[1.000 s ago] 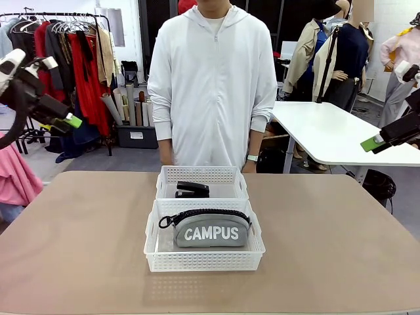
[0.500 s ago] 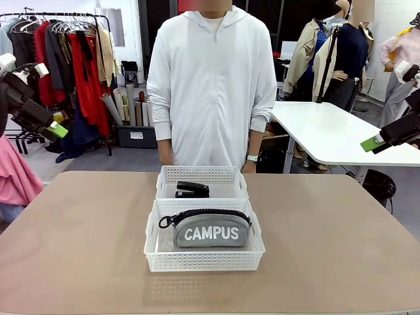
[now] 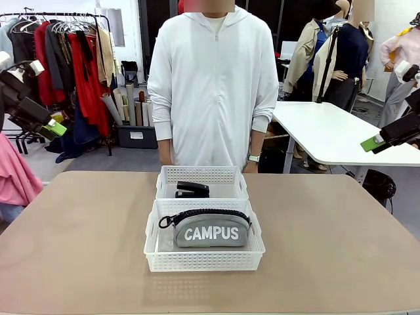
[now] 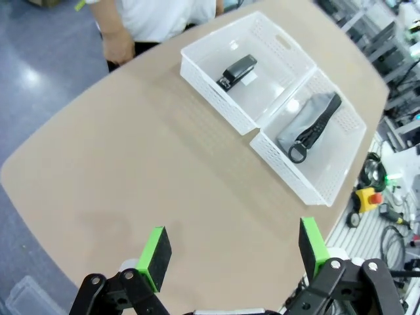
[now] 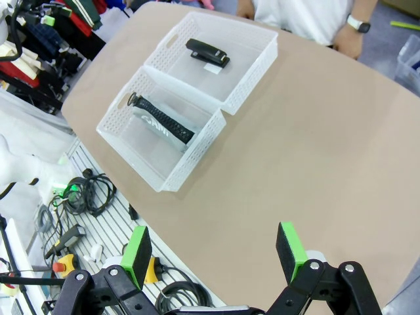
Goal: Distribute items into two baskets.
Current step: Place the picked Stapler into the Organizing basket as instructed by the person.
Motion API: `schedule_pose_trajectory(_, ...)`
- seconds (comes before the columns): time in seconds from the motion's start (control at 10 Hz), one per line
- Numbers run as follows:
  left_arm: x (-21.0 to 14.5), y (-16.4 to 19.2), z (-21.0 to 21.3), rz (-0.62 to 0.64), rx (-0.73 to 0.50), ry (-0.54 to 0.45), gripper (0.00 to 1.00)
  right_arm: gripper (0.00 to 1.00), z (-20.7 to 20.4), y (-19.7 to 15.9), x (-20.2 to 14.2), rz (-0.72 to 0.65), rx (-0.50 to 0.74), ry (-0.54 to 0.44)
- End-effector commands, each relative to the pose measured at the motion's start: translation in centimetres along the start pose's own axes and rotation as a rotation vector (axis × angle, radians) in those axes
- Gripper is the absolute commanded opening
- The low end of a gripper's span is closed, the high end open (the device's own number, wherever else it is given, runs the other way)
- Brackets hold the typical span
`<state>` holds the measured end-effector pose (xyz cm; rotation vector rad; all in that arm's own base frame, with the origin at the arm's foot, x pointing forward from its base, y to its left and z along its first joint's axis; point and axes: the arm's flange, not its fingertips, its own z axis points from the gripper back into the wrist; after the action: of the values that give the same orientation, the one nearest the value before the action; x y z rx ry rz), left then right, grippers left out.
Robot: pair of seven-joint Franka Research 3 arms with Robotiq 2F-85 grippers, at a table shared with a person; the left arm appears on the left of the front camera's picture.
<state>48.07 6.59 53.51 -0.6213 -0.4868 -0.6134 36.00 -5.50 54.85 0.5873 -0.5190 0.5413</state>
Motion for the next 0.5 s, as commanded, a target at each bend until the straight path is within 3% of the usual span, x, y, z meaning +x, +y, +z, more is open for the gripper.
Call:
schedule_pose_trajectory(0.0,-0.16,0.1,0.0,-0.006,0.01,0.019,1.0,1.0,-0.09,0.09,-0.02,0.01,0.01,-0.021)
schedule_pose_trajectory(0.4,-0.16,0.1,0.0,-0.006,0.01,0.019,1.0,1.0,-0.09,0.09,-0.02,0.01,0.01,-0.021)
